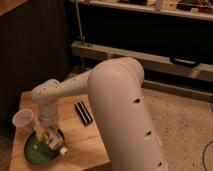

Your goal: Place the bottle in the ceramic bowl

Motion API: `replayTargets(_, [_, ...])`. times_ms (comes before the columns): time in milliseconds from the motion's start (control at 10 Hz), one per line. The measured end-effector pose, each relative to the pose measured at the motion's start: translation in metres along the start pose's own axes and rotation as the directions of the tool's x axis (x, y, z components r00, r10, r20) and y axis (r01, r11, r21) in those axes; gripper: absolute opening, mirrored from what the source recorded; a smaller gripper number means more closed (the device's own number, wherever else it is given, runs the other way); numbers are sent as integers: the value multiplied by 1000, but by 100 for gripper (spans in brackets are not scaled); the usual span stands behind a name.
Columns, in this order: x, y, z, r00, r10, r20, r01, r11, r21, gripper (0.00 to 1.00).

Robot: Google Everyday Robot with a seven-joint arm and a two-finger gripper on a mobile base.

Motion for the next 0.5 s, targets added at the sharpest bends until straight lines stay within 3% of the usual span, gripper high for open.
replayTargets(500, [-1, 6, -9, 1000, -23, 18, 24, 999, -21, 0])
